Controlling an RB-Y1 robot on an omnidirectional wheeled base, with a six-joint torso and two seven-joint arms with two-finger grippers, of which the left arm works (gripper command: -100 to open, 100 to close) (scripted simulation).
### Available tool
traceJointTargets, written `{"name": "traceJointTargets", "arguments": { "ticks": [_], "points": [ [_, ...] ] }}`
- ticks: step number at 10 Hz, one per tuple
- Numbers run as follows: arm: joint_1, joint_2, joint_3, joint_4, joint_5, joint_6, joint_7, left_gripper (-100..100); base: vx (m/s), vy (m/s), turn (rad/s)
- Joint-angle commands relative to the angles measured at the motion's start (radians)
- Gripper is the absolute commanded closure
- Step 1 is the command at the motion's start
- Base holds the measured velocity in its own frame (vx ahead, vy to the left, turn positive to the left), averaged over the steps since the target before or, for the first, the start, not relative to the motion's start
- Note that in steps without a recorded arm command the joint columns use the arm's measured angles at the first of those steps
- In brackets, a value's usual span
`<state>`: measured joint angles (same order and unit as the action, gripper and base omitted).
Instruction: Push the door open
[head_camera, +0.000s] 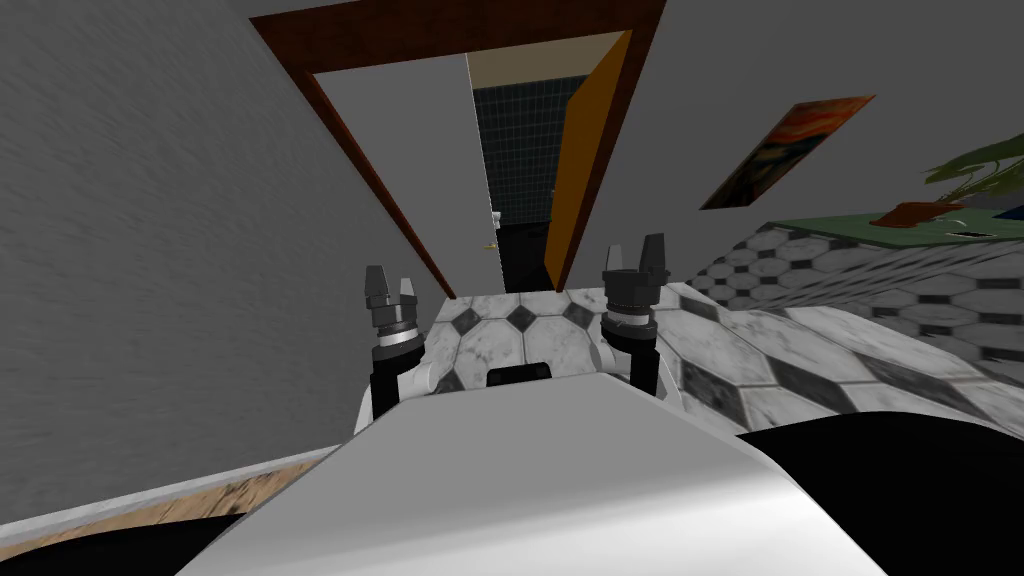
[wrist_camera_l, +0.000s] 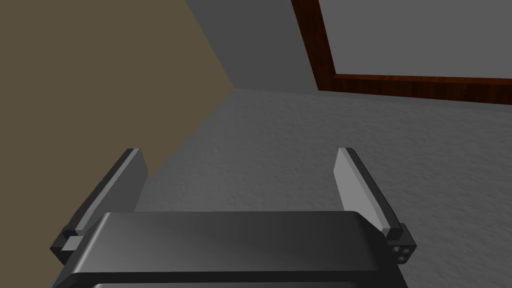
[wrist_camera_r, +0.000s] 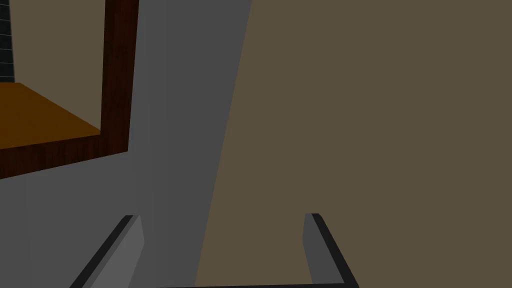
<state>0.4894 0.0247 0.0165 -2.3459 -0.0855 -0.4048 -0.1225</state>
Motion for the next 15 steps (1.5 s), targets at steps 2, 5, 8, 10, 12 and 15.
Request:
{"name": "traceJointTargets", "arguments": {
  "ticks": [2,5,8,10,12,15],
  "points": [
    [-0.017,0.01,-0.003,0.047,0.002,-0.011,0.006,-100,0.143,0.017,0.005],
    [-0.038,0.02,-0.006,0.103,0.004,-0.023,0.014,-100,0.138,-0.02,0.006],
    [-0.067,0.031,-0.01,0.18,0.007,-0.041,0.024,-100,0.13,-0.016,0.008],
    [-0.081,0.035,-0.012,0.217,0.008,-0.049,0.029,-100,0.124,0.01,0.006],
    [-0.102,0.042,-0.015,0.274,0.01,-0.062,0.036,-100,0.117,0.0,0.008],
    [-0.126,0.048,-0.018,0.339,0.013,-0.077,0.045,-100,0.12,-0.016,0.007]
  ]
}}
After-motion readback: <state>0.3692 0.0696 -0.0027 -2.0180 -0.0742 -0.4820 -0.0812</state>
